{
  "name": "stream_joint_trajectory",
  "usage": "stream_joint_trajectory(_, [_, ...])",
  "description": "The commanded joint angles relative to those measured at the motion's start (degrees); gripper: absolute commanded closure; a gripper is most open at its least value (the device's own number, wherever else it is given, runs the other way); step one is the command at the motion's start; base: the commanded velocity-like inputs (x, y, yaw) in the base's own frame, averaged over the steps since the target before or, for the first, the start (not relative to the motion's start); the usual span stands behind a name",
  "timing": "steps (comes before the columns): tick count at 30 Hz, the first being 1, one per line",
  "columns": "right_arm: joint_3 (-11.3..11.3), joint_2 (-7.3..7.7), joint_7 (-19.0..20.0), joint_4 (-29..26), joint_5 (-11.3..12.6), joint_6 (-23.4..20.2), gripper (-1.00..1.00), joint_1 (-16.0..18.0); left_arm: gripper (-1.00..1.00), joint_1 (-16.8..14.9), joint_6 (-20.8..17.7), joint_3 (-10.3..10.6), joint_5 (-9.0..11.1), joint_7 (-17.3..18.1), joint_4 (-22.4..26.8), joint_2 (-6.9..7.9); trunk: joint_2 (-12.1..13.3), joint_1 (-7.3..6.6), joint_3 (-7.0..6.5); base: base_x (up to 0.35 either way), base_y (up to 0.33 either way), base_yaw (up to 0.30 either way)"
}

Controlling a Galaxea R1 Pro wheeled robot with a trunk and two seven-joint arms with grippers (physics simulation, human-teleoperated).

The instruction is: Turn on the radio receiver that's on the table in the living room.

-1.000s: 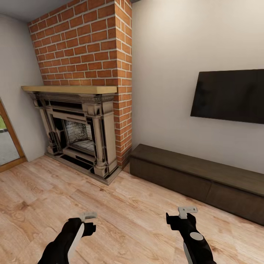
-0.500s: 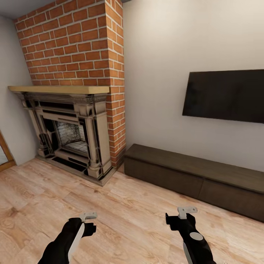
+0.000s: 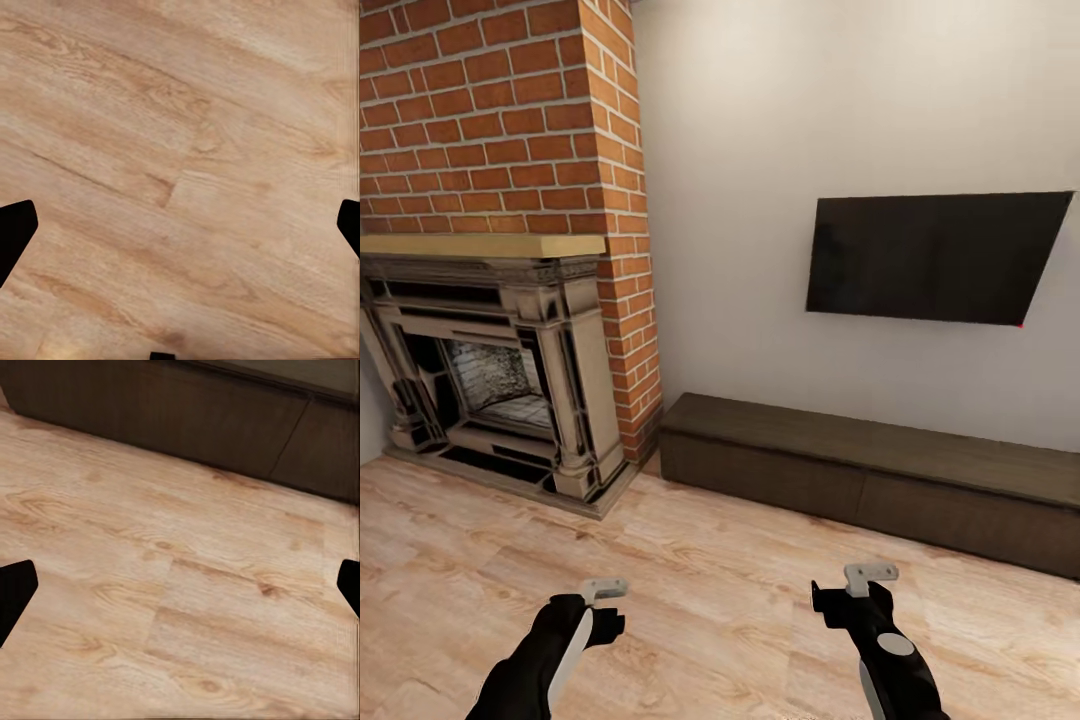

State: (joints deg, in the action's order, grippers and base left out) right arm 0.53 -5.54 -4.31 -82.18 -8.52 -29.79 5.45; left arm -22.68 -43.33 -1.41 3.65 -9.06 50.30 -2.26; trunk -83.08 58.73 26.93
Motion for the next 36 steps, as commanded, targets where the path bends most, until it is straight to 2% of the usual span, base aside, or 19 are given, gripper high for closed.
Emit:
stream_joint_trajectory(1, [0.0, 0.0, 0.0, 0.0, 0.0, 0.0, -1.0, 0.0, -1.0, 0.0, 0.0, 0.0, 0.0, 0.0, -0.1, -0.02, 0.0, 0.0, 0.0, 0.0, 0.0, -0.292])
stream_joint_trajectory(28, [-0.1, 0.0, 0.0, 0.0, 0.0, 0.0, -1.0, 0.0, -1.0, 0.0, 0.0, -0.1, 0.1, 0.0, 0.0, -0.64, 0.0, 0.0, 0.0, 0.0, 0.0, -0.292])
stream_joint_trajectory(36, [-0.1, -0.17, 0.0, 0.0, 0.0, 0.0, -1.0, 0.0, -1.0, 0.0, -0.1, -0.1, 0.1, 0.0, 0.1, -0.33, 0.0, 0.0, 0.0, 0.0, 0.0, -0.292])
